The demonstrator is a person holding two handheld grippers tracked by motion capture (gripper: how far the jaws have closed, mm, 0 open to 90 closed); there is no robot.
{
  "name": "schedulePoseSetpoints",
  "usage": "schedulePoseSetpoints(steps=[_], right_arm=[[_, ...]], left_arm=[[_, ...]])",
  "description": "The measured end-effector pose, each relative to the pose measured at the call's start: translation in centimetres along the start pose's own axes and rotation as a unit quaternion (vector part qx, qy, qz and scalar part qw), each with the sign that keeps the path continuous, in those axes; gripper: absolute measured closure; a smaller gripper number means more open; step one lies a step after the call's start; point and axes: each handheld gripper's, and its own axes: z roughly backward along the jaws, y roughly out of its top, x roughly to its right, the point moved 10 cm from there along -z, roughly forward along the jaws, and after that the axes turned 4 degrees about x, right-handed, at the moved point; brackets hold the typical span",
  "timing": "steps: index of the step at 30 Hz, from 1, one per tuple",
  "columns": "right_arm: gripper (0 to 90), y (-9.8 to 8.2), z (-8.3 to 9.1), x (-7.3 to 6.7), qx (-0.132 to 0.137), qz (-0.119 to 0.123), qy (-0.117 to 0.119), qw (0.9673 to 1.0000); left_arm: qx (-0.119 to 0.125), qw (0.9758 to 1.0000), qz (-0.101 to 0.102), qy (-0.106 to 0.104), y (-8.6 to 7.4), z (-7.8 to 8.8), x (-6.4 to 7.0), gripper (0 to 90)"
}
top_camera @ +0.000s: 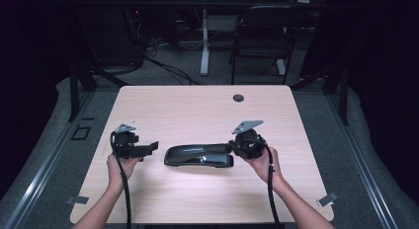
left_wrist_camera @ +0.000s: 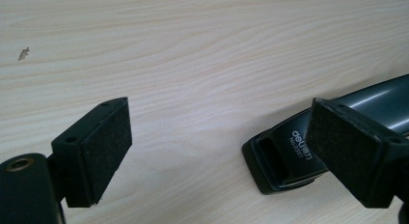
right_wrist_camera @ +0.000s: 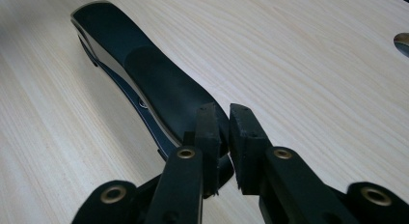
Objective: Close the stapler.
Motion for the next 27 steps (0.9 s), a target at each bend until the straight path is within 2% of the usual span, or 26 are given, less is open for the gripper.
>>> schedulePoseSetpoints(steps=[6,12,16,20,27], right_arm=[[71.0,0.2,0.7,0.7,0.003,-0.01,-0.002,0.9999],[48.2,0.4,2.1,1.8,0.016,-0.025,0.002,0.9996],[34.6,0.2,2.9,2.6,0.014,-0.031,0.005,0.9994],[25.6,-0.3,3.5,3.2,0.011,-0.049,0.007,0.9987],[16.2,-1.2,4.6,4.6,0.009,-0.059,-0.005,0.9982]], left_arm=[[0.002,1.0,0.001,0.0,0.1,0.1,-0.1,8.9],[0.007,1.0,0.002,0.004,0.2,0.3,-0.1,8.0],[0.006,1.0,0.003,0.002,0.2,0.4,-0.2,7.1],[0.005,1.0,0.005,0.001,0.2,0.4,-0.2,5.9],[0.003,1.0,0.006,-0.002,0.1,0.4,-0.2,1.6]])
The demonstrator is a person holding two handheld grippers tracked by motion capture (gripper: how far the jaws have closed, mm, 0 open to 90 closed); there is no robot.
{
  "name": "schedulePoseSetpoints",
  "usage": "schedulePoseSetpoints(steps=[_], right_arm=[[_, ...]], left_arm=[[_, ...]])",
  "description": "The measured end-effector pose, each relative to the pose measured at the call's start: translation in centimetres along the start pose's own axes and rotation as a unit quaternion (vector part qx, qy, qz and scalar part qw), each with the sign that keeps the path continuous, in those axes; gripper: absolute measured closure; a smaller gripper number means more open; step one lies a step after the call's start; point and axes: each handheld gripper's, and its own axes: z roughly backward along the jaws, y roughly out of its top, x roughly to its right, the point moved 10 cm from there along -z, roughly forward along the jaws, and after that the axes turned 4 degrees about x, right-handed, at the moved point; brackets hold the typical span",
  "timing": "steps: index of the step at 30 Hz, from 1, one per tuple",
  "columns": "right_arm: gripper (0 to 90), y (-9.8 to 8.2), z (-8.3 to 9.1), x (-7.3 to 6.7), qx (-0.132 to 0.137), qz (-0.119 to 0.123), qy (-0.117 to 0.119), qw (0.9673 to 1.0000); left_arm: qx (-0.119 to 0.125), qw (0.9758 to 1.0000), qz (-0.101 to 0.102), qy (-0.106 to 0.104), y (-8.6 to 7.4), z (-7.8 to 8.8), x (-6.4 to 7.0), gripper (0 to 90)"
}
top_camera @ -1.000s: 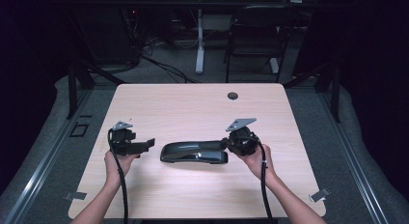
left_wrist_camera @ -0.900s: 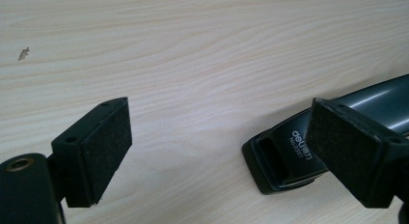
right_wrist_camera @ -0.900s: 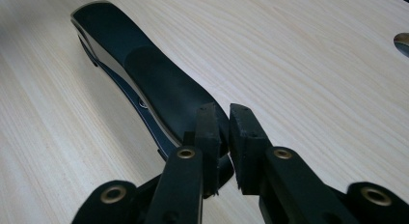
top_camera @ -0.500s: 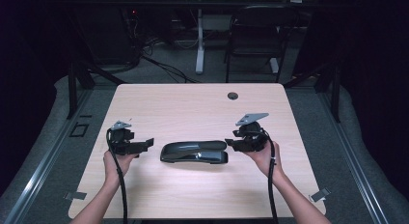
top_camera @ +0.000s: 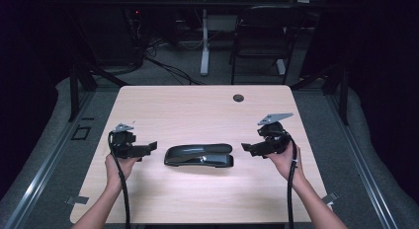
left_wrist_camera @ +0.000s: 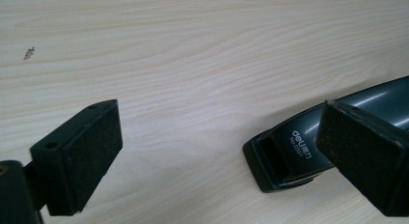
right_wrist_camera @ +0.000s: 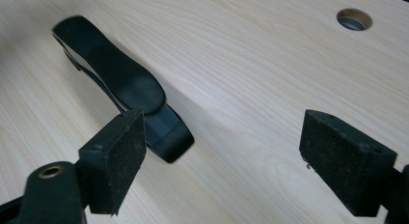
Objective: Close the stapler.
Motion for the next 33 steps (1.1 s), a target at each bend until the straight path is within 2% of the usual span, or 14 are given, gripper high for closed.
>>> schedulePoseSetpoints(steps=[4,8,11,14,17,21,23,27,33], right_arm=[[12.3,-1.1,0.5,1.3,-0.006,-0.011,-0.01,0.9999],[4.3,-2.7,1.0,2.7,-0.017,-0.022,-0.019,0.9995],[0.0,-3.8,1.3,3.4,-0.02,-0.026,-0.027,0.9991],[0.0,-4.9,1.7,4.0,-0.017,-0.026,-0.028,0.9991],[0.0,-5.9,1.8,4.9,-0.022,-0.025,-0.046,0.9984],[0.0,-7.0,1.8,5.8,-0.034,-0.034,-0.055,0.9973],[0.0,-7.7,1.7,6.3,-0.045,-0.037,-0.061,0.9965],[0.0,-8.6,1.4,6.8,-0.062,-0.045,-0.061,0.9952],[0.0,-9.4,0.9,7.1,-0.08,-0.041,-0.062,0.994]], left_arm=[[-0.002,1.0,0.002,0.0,0.0,0.0,-0.1,0.3],[-0.012,0.9999,0.004,-0.004,-0.3,0.0,-0.2,0.3],[-0.006,0.9999,0.009,-0.004,-0.3,0.0,-0.5,0.3],[-0.013,0.9998,0.015,-0.009,-0.4,0.0,-0.5,0.3],[-0.016,0.9997,0.014,-0.009,-0.6,-0.2,-0.5,0.3],[-0.029,0.9995,0.009,-0.01,-1.0,-0.6,-0.6,0.2],[-0.037,0.9993,0.005,-0.006,-1.3,-0.7,-0.8,0.1],[-0.046,0.9989,0.008,0.004,-1.8,-1.2,-1.6,0.0],[-0.065,0.9977,0.016,0.012,-2.8,-1.6,-2.9,0.0]])
